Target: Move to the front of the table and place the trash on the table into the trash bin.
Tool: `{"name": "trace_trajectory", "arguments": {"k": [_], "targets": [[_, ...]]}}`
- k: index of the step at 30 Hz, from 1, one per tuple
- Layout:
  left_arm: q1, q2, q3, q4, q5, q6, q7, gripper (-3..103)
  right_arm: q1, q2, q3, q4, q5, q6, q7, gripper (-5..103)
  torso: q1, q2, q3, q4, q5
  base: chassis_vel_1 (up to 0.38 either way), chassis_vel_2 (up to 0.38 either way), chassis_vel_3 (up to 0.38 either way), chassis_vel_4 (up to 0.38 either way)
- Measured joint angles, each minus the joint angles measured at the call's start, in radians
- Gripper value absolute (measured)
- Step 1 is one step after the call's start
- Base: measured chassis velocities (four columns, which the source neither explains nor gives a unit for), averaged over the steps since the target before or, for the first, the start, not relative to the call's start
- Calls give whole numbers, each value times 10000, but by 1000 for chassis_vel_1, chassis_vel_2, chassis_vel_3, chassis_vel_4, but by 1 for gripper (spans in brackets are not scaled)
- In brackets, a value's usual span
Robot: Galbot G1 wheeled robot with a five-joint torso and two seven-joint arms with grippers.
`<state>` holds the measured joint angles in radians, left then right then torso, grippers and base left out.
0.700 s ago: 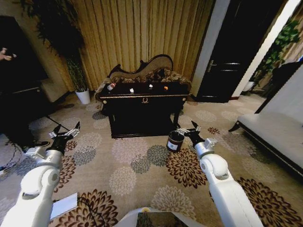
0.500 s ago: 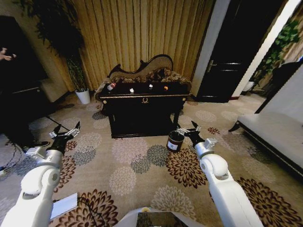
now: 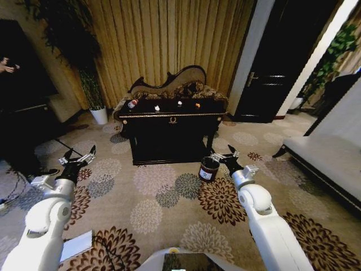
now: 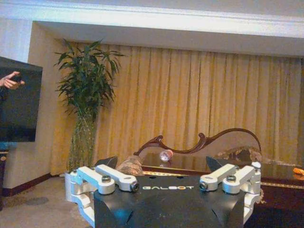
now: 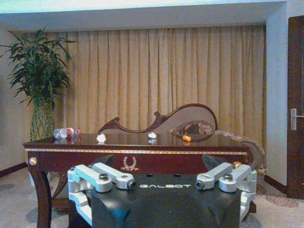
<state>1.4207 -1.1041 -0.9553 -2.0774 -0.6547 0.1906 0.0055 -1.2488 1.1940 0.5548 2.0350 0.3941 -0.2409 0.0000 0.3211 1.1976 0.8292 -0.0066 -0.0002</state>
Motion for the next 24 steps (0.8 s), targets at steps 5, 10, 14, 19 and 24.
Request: {"name": "trace_trajectory", "arguments": {"k": [5, 10, 14, 19, 24], "targets": [[-10, 23, 9, 19, 0, -1, 3, 100, -31, -1, 21, 1, -6, 4, 0, 100, 4, -3, 2, 1, 2, -146, 150, 147, -141], [-14, 37, 6, 29, 0, -3, 7, 100, -41, 0, 21, 3, -11, 5, 0, 100, 7, -4, 3, -2, -2, -177, 140, 169, -160], [-14, 37, 4, 26, 0, -4, 12, 100, -35, 3, 6, 1, -16, 5, 0, 100, 7, -4, 3, -1, 3, -130, 118, 115, -120], [-15, 38, 3, 7, -1, -6, 14, 100, -28, -6, -2, -4, -19, 6, 0, 100, 3, -2, 0, 1, -1, -98, 115, 103, -118], [-10, 29, 2, -17, -1, -6, 17, 100, -23, -25, -23, -9, -17, 13, 0, 100, 4, -2, 1, 1, 0, -116, 127, 101, -121]]}}
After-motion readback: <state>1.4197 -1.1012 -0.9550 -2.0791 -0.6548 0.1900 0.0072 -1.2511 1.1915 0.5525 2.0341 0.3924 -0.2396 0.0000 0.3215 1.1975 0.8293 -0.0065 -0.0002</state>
